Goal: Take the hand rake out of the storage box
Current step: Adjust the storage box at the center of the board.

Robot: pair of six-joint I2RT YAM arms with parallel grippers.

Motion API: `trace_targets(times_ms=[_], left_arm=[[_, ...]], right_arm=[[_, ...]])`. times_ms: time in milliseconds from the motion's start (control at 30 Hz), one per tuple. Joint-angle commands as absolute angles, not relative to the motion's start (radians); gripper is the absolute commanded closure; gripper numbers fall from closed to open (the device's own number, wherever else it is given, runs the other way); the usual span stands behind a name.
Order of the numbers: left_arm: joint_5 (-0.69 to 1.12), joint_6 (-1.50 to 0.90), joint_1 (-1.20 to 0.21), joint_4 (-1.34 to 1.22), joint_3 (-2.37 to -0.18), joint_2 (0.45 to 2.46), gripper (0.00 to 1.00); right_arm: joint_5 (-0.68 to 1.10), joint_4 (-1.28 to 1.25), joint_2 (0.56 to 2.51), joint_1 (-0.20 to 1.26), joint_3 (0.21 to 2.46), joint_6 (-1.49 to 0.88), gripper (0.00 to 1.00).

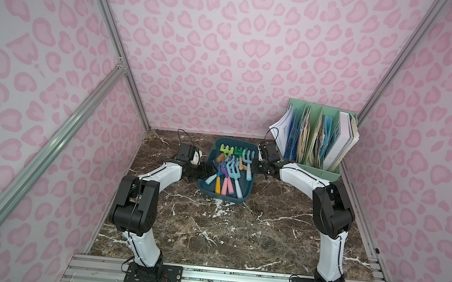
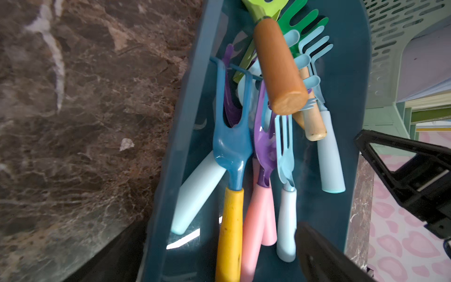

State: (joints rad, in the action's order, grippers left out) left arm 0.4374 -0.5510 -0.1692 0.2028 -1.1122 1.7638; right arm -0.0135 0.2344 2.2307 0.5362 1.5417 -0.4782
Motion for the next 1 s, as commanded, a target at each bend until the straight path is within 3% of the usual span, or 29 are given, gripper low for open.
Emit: trace_targets(times_ms=[0,267,433,533,667,767,967], left_arm=[[0.467,-0.586,-0.192,0.142,-1.114,1.766,0.02],[0.476,-0.607,-0.27,0.137,-1.232,1.869,0.01],[0.475,-0.603,-0.271,0.182,-1.314,1.942,0.02],[0.419,-0.569,-0.27,0.244,-1.305,1.903,0.02],[0.279,-0.499,-0.269,0.395,-1.313,1.819,0.02],[0.181,-0.469,-0.265,0.472,-1.307,1.75,0.02],[0.031,-0.433,-0.264,0.539,-1.241,1.558,0.01]], right_arm=[[0.052,0.204,2.278,0.522,1.595,-0.492,0.67],[0.107,0.211,2.371,0.479,1.713,-0.468,0.68],[0.043,0.263,2.36,0.466,1.741,-0.46,0.65],[0.0,0.279,2.303,0.461,1.711,-0.446,0.63],[-0.08,0.305,2.211,0.463,1.675,-0.429,0.51],[-0.165,0.357,2.155,0.474,1.687,-0.406,0.48],[-0.198,0.395,2.093,0.587,1.667,-0.315,0.49]])
